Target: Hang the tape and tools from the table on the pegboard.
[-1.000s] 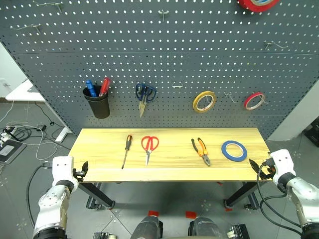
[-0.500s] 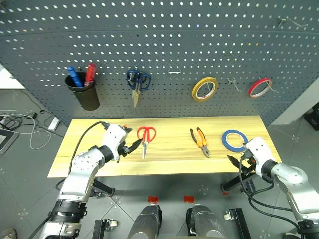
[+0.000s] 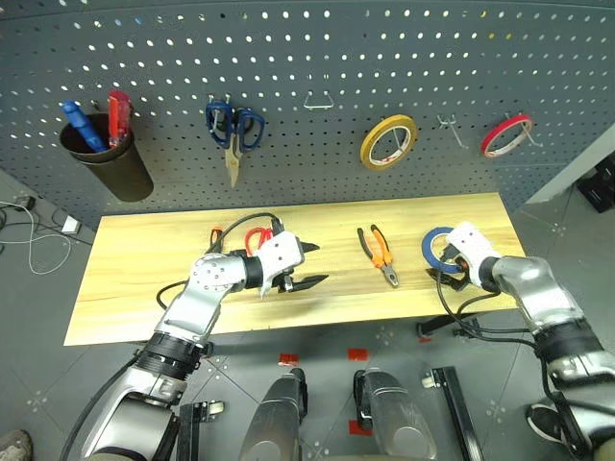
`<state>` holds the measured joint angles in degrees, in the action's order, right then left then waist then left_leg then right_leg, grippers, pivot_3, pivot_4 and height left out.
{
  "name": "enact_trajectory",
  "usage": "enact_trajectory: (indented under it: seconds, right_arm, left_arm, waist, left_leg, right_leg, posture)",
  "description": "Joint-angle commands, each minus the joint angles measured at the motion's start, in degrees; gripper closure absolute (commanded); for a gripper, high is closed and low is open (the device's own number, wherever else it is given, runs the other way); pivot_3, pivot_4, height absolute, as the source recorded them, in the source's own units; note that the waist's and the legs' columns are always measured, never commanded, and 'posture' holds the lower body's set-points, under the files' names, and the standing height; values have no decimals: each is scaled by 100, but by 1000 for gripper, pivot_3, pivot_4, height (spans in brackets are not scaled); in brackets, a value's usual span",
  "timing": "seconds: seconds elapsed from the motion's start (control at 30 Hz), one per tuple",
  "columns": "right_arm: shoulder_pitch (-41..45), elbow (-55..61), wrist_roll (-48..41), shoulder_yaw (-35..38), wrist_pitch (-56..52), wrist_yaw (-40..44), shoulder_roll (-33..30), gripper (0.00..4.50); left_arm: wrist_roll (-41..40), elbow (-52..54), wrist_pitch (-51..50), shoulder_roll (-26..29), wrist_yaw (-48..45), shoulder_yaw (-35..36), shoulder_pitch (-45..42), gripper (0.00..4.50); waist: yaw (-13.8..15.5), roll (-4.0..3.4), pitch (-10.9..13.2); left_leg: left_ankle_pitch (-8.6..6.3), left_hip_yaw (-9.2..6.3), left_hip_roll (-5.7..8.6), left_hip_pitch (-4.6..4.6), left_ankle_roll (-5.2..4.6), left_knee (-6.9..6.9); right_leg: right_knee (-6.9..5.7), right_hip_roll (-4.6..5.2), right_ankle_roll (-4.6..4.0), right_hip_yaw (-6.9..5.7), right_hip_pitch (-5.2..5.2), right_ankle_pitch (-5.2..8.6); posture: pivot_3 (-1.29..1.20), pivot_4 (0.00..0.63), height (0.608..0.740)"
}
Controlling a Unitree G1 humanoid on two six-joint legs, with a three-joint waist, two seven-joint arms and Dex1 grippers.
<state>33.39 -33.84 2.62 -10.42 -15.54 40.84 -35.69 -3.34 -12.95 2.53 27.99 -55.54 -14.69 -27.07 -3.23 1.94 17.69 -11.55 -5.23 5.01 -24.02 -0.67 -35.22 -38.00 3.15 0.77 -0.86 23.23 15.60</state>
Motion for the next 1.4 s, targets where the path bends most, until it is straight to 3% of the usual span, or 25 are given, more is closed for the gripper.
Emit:
enact_trajectory:
  seconds: [0.03, 0.3, 0.4, 0.63, 0.73, 0.8, 0.87, 0.93, 1.07, 1.13, 1.2, 1.3, 1.4]
  right_arm:
    - [591, -1267, 271, -86, 534, 90, 99, 0]
    - [1366, -3048, 660, -290, 494, 359, 472, 0]
    - [1364, -3193, 774, -386, 513, 524, 513, 566]
    - [1046, -3027, 959, -380, 665, -10, 539, 2845]
    - [599, -2153, 791, -49, 647, -345, 282, 3802]
    - [80, -1091, 674, 257, 446, -546, 95, 3833]
    - [-1045, 1137, 538, 835, -153, -841, 14, 3833]
    - [-1759, 2603, 509, 1176, -646, -1068, 63, 3833]
    - [-2726, 4930, 785, 1500, -1312, -1928, 628, 3833]
    - [-3108, 6212, 1133, 1178, -1246, -2672, 1374, 3833]
    - [-3043, 6894, 1220, 875, -1177, -3159, 2106, 3833]
    - [-2659, 7128, 1181, 762, -1225, -3265, 2556, 3833]
    - [-1592, 6683, 633, 1108, -1279, -3239, 2861, 3833]
  left_arm:
    - [67, 114, 197, -46, 16, -15, -32, 1301]
    - [93, 706, 88, 85, 29, 40, 239, 1301]
    - [53, 838, -2, 81, 57, 64, 290, 1278]
    - [-139, 1008, -156, 2, 98, 129, 407, 1278]
    - [-317, 1194, -339, -62, 145, 197, 440, 1278]
    - [-417, 1302, -433, -92, 162, 250, 453, 1278]
    - [-561, 1443, -546, -147, 209, 346, 458, 1278]
    - [-644, 1529, -605, -187, 229, 404, 460, 1278]
    - [-770, 1548, -591, -337, 336, 511, 402, 1278]
    - [-948, 1520, -646, -545, 457, 630, 263, 1278]
    - [-1138, 1527, -709, -736, 580, 761, 129, 1278]
    - [-1224, 1521, -742, -822, 651, 863, 24, 1278]
    - [-1267, 1385, -777, -791, 677, 955, -202, 1278]
  waist:
    - [7, 0, 9]
    - [38, 0, 12]
    - [51, 0, 12]
    - [79, 1, 3]
    - [141, 2, 0]
    - [196, -3, 1]
    - [279, -27, -2]
    - [291, -34, -3]
    - [146, -37, -4]
    - [122, -37, -4]
    - [83, -35, -3]
    - [67, -35, -3]
    - [55, -33, -2]
  left_leg:
    - [0, 1, 1, -2, 1, 0]
    - [0, 3, 1, 1, 4, -7]
    - [0, 2, 0, 3, 5, -15]
    - [-4, -6, 1, 3, 3, -58]
    - [-5, -8, 3, 1, 2, -73]
    - [-4, -15, 7, -5, 2, -74]
    - [-3, -32, 17, -38, 2, -82]
    - [2, -38, 19, -49, 13, -85]
    - [9, -31, 18, -72, 24, -85]
    - [9, -32, 14, -71, 25, -82]
    - [8, -34, 8, -73, 26, -76]
    - [8, -26, 16, -79, 25, -82]
    - [18, -26, 22, -77, 26, -91]
  right_leg:
    - [0, 0, 0, 0, 1, 0]
    - [-7, 0, 3, 5, 2, -2]
    - [-13, -1, 4, 6, 0, -3]
    - [-16, -4, 34, 6, -13, -22]
    - [-12, -4, 42, 8, -18, -31]
    - [-11, -3, 47, 6, -17, -34]
    - [-13, -1, 50, 1, 7, -36]
    - [-17, 0, 54, -1, 18, -39]
    - [-19, -1, 55, 6, 46, -39]
    - [-22, -3, 55, 6, 50, -38]
    - [-39, -6, 57, 4, 65, -36]
    - [-77, -2, 59, 16, 89, -35]
    - [-72, -2, 67, 18, 85, -33]
  posture:
    - [-39, 350, 740]
    - [8, 340, 740]
    - [10, 335, 740]
    - [-16, 319, 740]
    - [-26, 314, 740]
    - [-26, 314, 740]
    - [-35, 312, 740]
    - [-35, 312, 740]
    - [-69, 316, 740]
    - [-75, 319, 740]
    - [-82, 320, 740]
    - [-87, 319, 740]
    - [-87, 310, 740]
